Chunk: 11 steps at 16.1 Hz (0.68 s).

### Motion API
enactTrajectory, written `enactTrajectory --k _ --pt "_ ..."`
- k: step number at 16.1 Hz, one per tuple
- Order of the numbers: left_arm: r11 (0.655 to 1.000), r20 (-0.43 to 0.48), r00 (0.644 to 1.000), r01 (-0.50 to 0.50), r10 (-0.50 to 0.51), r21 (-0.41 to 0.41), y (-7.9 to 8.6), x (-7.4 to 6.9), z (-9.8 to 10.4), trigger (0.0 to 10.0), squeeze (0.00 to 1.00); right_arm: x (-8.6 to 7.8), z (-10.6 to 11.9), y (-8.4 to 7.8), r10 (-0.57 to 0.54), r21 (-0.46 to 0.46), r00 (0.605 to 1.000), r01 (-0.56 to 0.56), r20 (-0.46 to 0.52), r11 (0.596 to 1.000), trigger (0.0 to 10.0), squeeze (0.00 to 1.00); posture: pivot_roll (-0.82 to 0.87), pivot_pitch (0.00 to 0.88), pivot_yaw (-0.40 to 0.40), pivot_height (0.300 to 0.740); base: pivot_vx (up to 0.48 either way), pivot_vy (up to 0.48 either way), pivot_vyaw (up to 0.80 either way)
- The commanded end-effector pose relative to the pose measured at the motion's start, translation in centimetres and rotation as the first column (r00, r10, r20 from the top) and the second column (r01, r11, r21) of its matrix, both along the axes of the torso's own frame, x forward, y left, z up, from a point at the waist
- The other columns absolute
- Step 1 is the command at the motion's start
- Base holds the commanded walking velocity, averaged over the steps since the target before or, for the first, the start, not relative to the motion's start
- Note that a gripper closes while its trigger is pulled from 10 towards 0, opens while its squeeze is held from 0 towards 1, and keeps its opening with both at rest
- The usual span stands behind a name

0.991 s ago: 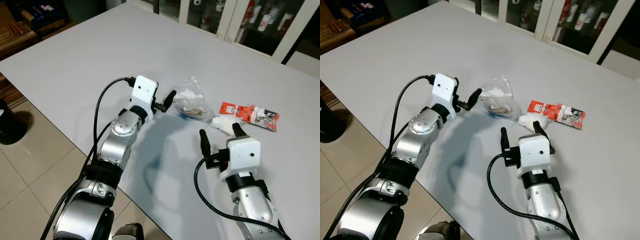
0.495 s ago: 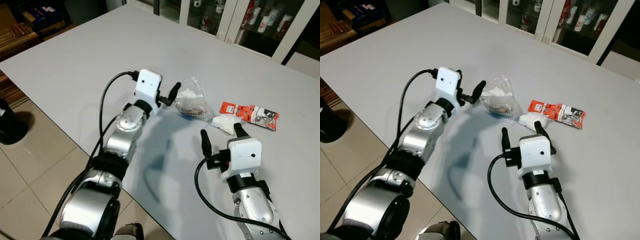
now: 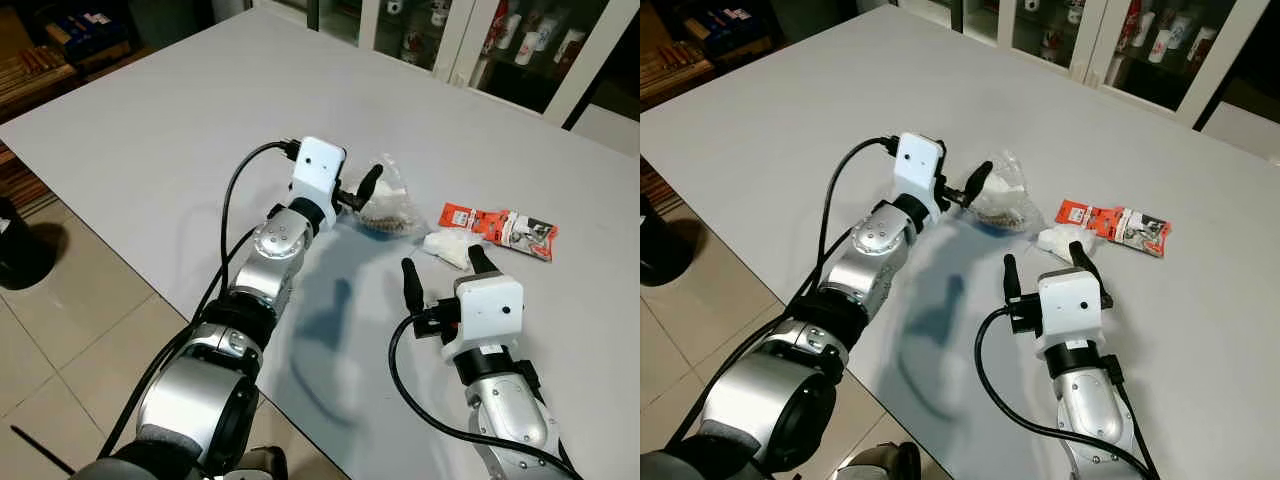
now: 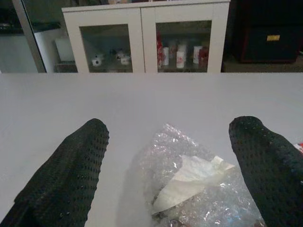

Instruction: Picking trash to rubbish bin

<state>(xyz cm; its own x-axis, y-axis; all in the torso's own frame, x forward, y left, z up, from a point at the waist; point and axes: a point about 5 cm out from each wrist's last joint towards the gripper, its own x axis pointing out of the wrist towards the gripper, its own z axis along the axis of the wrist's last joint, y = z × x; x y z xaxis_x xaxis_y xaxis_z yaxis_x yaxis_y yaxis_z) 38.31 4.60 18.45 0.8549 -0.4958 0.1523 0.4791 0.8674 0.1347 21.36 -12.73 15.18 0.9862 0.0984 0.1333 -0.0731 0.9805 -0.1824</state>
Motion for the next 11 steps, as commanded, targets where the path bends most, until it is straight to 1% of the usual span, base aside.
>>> enactTrajectory --k 1,11 --pt "1.0 0.009 1.0 -0.002 0.002 0.012 -0.2 0.1 0.2 10.0 0.0 -0.3 0.2 0.0 -0.011 0.002 1.0 0.011 0.003 1.0 10.0 0.0 -0.01 0.175 0.048 0.74 0.0 0.0 0.0" --pt "0.996 -0.039 0.998 -0.04 0.043 0.083 -0.3 0.3 -1.4 10.0 0.0 -0.8 0.0 -0.1 -0.034 0.0 0.999 0.034 -0.013 0.999 10.0 0.0 -0.04 0.185 0.055 0.74 0.0 0.0 0.0"
